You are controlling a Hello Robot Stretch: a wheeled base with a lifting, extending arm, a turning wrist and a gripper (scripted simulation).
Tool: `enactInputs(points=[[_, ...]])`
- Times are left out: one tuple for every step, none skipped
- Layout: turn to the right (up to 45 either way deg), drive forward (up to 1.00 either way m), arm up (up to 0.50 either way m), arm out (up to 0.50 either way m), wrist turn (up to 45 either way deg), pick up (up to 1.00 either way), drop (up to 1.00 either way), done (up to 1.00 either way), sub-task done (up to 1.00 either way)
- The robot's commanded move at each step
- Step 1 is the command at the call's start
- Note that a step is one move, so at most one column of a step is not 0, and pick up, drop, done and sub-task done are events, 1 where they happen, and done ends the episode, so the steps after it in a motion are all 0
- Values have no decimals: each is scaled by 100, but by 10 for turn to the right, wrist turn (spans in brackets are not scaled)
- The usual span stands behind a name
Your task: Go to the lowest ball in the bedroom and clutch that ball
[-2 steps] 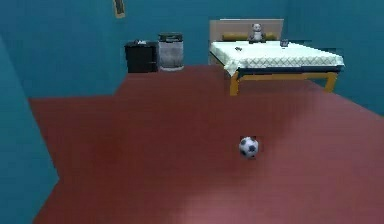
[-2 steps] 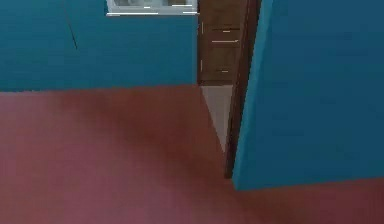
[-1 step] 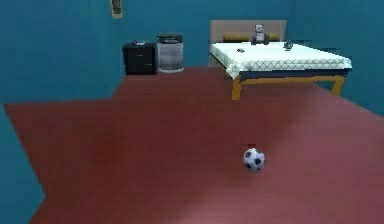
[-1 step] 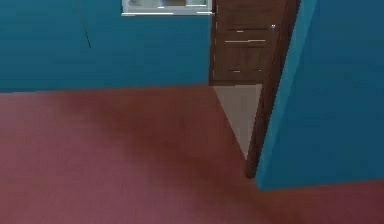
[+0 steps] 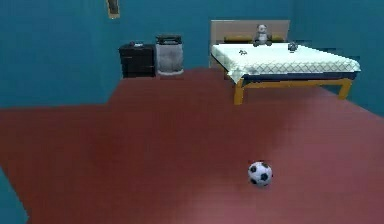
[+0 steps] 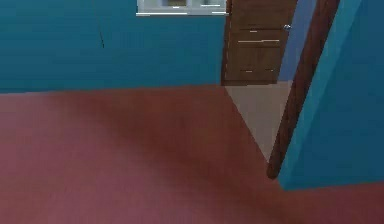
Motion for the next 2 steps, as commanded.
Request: enactInputs(points=[[300,0,0,0,0,0,0,0,0],[0,70,0,0,0,0,0,0,0]])
